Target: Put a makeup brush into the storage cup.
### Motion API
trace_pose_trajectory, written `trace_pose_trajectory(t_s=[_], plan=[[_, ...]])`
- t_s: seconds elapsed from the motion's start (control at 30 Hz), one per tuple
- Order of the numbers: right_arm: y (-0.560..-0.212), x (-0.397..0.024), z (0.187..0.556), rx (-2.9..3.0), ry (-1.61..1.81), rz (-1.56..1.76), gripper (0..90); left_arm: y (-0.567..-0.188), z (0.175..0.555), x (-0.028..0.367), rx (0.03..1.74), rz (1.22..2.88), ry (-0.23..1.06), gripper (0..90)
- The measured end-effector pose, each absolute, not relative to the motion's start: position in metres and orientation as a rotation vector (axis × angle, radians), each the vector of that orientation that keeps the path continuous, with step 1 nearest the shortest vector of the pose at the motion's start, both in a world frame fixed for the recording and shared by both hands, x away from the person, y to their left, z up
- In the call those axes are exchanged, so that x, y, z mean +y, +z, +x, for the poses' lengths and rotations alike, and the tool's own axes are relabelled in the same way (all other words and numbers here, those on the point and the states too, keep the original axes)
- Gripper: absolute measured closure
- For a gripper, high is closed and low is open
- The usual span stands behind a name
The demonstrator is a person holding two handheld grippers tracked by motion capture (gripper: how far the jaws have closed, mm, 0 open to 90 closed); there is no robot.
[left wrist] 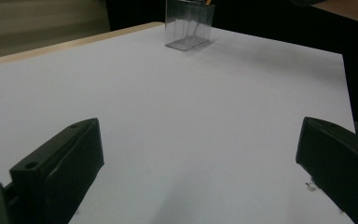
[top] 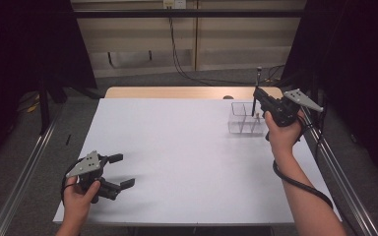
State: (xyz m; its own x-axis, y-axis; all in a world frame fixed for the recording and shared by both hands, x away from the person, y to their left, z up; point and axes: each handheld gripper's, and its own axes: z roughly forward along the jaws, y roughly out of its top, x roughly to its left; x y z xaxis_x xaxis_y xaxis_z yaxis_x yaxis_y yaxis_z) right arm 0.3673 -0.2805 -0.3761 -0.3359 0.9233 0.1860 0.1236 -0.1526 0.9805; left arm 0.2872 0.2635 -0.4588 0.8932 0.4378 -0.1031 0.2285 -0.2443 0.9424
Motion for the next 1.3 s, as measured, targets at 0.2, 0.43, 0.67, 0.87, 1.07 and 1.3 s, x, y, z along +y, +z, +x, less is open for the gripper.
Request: trace_pose_trajectory(t_s=[0.2, 0.43, 0.67, 0.87, 1.07, 1.3], plan=[[-0.374, -0.285, 0.373, 1.439, 1.552, 1.226, 84.9, -0.460, 0.287, 0.263, 0.502, 1.832, 0.204, 0.6], [-0.370, -0.288, 0.381, 1.436, 1.534, 1.228, 84.9, -0.460, 0.287, 0.263, 0.502, 1.834, 0.207, 0.6], [-0.370, -0.291, 0.387, 1.434, 1.506, 1.225, 84.9, -0.459, 0.286, 0.265, 0.505, 1.829, 0.210, 0.6], [-0.371, -0.293, 0.391, 1.429, 1.495, 1.231, 84.9, -0.459, 0.286, 0.265, 0.508, 1.827, 0.209, 0.6], [-0.370, -0.296, 0.393, 1.428, 1.476, 1.227, 84.8, -0.460, 0.286, 0.266, 0.504, 1.832, 0.210, 0.6], [-0.370, -0.302, 0.395, 1.417, 1.463, 1.231, 84.9, -0.460, 0.286, 0.266, 0.503, 1.831, 0.211, 0.6]])
